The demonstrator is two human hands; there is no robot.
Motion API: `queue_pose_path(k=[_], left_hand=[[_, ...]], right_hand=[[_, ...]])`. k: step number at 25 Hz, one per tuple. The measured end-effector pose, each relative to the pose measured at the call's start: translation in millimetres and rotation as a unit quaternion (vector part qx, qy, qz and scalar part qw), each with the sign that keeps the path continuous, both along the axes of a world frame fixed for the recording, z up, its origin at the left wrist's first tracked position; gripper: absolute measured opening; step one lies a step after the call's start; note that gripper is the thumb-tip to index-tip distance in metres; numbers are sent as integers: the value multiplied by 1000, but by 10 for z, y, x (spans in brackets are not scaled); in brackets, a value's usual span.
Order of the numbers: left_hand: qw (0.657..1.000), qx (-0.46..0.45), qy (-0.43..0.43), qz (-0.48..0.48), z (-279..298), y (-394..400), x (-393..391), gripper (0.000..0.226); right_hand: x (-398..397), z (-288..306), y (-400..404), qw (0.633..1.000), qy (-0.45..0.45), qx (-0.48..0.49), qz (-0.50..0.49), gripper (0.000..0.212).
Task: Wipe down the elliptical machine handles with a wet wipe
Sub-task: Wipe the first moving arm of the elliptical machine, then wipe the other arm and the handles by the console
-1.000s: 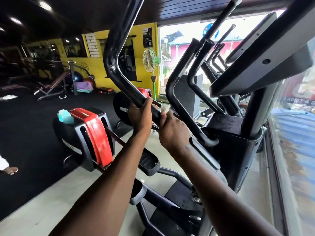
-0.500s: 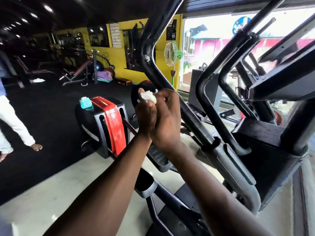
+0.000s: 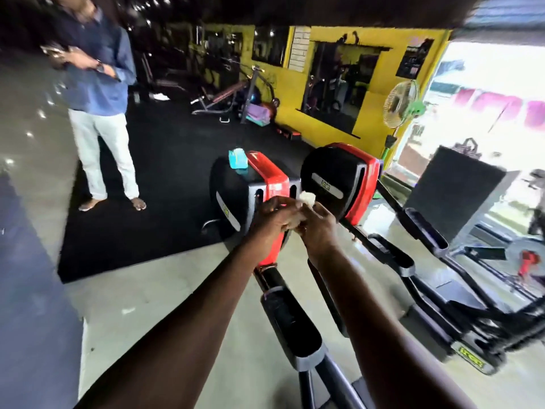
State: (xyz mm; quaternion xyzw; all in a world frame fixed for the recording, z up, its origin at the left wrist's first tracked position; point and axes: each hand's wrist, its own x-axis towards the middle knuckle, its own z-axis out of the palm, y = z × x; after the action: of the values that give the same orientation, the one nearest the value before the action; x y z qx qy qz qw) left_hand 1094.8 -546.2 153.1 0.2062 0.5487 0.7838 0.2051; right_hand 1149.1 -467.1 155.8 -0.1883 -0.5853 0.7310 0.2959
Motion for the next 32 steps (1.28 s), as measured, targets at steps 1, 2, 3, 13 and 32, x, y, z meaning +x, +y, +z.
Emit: queue_pose_path(k=[1,2,3,13,32], left_hand=[[1000,-16,4,-8,-52,-75,-290,14],[999,-38,5,-3,-110,-141,-592,15],[999,-54,0,5,-156,-191,-874,15],[990,-140,-32,-1,-583,287,-3236,15],[988,-142,-16,63,-505,1575,-9490,24]], right_hand=[[-248,-40,-40,999,-7,-22,24,16],[-466,-56,-85,998,-20,-36,41,16],[-675,-67,-120,997,-32,-45,56,15],[-3005,-443,433,994,-36,-98,26,12],[-9419,-592,1875,991,-48,-98,71,18]])
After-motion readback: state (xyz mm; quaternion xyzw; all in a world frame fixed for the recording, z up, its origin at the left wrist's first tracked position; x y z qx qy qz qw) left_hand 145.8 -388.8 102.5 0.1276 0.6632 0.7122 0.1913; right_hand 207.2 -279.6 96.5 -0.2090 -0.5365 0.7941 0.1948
